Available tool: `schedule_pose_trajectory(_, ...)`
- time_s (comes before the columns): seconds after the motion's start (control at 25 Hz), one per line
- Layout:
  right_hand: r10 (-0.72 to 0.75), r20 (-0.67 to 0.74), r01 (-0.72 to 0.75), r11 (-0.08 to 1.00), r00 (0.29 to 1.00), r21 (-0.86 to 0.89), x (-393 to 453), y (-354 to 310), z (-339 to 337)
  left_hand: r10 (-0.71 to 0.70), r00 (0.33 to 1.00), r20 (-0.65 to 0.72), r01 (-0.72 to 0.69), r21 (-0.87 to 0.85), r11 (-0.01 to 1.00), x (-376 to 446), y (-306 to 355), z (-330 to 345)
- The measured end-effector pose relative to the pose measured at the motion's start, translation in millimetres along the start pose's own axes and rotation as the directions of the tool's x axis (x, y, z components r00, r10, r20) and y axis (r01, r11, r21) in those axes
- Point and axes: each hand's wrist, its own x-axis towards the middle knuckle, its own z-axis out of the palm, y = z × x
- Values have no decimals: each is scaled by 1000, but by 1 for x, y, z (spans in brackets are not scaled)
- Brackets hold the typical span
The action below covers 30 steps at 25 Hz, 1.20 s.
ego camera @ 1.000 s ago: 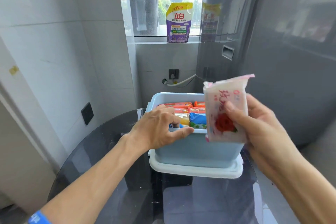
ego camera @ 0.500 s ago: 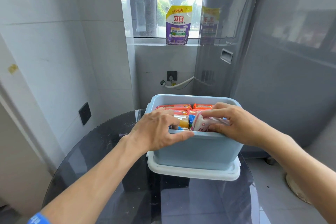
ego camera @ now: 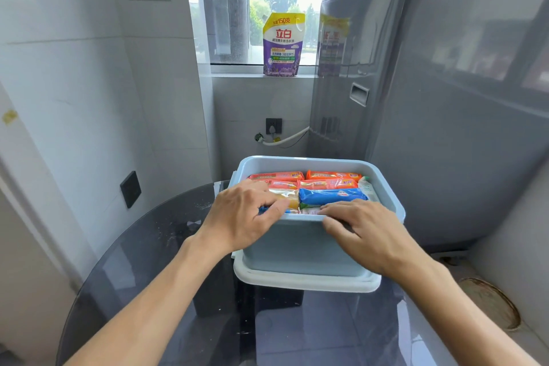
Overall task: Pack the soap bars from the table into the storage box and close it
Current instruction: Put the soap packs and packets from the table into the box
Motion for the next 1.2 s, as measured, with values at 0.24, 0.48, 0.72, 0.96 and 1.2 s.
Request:
schedule_pose_trajectory(0.24,202,-340,-176,979,918,105,-15,18,8,-81,995,-62,68,-194,979,-18,0,-2)
schedule_pose_trajectory(0.48,734,130,-524,338,667,782,-19,54,10,-719,611,330,610,-776,162,-24,-5,-1)
schedule_pose_trajectory(0.72,647,266,-290,-72,714,954,-13,45,16,-631,646,429,514,-856,-55,-28,-3,1)
schedule_pose_trajectory(0.96,561,113,-111,-38,820,993,9,12,6,-620,731,284,359,-933,-3,-45,-15,-42)
schedule_pose_trajectory(1.2,534,116,-161,38,838,986,29,-52,24,-717,653,243,397,-917,50,-99,-53,-82)
